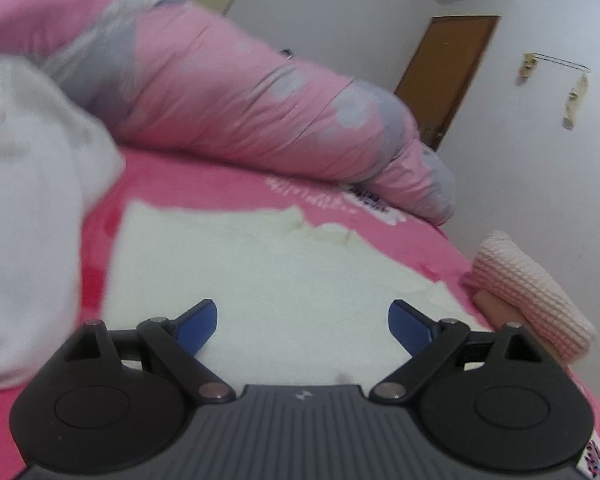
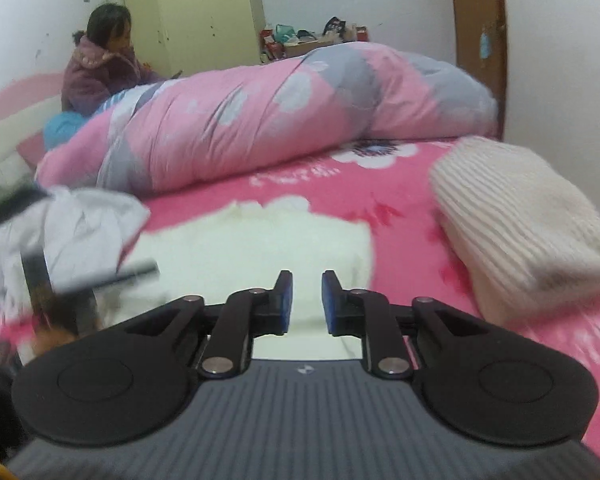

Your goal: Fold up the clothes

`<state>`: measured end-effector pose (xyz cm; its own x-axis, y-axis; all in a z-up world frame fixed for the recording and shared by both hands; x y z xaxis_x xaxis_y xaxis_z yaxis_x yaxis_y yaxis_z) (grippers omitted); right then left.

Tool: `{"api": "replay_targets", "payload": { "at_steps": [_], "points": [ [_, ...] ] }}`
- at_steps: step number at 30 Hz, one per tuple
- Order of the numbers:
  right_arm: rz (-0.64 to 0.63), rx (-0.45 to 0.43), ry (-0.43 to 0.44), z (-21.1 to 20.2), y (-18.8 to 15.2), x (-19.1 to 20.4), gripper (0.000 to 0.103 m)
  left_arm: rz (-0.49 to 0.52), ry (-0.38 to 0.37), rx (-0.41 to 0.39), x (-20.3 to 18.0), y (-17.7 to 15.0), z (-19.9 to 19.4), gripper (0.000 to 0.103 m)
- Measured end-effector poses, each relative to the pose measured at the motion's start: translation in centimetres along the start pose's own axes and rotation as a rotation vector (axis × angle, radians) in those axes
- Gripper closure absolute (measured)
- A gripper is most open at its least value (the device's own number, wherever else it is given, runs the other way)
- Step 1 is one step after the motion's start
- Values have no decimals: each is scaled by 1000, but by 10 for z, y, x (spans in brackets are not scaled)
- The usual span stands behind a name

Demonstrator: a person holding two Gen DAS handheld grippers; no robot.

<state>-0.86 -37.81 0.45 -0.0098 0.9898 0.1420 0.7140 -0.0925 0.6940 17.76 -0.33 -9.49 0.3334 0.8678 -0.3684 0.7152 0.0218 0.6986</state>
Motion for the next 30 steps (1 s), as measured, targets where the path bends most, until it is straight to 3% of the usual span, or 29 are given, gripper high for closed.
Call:
{"api": "replay_targets", "payload": {
  "at_steps": [6,10,15,17,19,23,27,30],
  "points": [
    [106,-30,80,-26,-73,1,79,138,31,56,-29,-12,-92,5],
    [159,-61,144,-31,-109,5,79,204,36,112,-40,-52,-131,4],
    [216,-27,164,-11,-147,0,79,190,43,201,-42,-120,-143,4],
    [259,40,172,11,-165,-7,79,152,44,250,-38,-146,-138,4],
    [288,111,124,30,-183,-9,79,117,72,305,-36,-168,-131,4],
    [309,58,105,35,-200,-5,78,172,164,248,-53,-194,-139,2],
    [269,39,89,31,-201,12,52,189,207,241,-63,-200,-139,0],
    [190,47,28,33,-200,24,44,169,232,233,-69,-202,-137,0]
  ]
}}
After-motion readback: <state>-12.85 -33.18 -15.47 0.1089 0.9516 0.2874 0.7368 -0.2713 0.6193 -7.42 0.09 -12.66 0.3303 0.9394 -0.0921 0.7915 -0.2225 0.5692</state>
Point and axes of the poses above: each gripper's, at about its wrist camera, not at the fingertips, and z roughly the way its jaws point, x to its left, y to its top, the point moved 1 cm from there along z, roughly the way its jaws point, and after that the axes turned 14 degrees about x, right-handed, at the moved point
